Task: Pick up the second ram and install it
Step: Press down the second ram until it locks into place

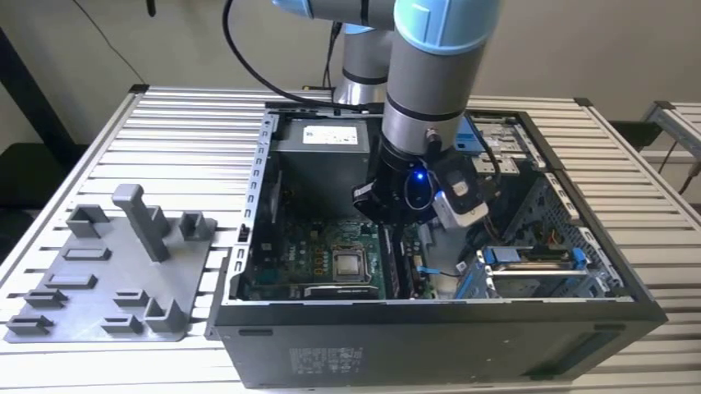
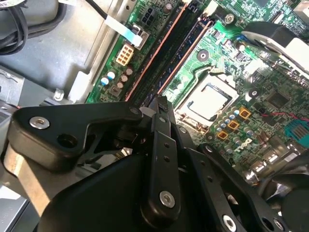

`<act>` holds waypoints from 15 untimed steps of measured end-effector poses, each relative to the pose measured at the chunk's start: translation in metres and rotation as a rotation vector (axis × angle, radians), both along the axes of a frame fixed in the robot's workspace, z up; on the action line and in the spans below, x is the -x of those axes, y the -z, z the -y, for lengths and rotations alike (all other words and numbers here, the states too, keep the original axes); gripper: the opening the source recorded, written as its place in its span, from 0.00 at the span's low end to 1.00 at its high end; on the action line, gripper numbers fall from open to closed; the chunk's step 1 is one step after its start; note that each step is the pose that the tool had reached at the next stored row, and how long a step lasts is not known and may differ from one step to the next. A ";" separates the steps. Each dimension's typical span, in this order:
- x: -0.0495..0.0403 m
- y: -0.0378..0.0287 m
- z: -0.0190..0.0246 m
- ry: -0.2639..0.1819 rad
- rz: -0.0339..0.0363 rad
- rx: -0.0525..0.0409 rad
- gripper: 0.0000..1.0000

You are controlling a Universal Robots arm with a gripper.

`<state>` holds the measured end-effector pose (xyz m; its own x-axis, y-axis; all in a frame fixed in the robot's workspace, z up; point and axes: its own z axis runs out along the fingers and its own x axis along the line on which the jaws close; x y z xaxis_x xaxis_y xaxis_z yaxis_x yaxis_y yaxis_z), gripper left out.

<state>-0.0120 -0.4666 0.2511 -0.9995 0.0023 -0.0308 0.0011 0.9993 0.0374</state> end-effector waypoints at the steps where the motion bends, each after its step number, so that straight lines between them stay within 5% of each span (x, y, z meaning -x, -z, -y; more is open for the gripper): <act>1: 0.0000 0.0000 0.0000 -0.006 0.0000 0.0000 0.11; 15: 0.0009 0.0016 0.0000 -0.230 0.0005 0.0001 0.11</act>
<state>-0.0128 -0.4666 0.2495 -0.9736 -0.2261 -0.0313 -0.2272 0.9731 0.0372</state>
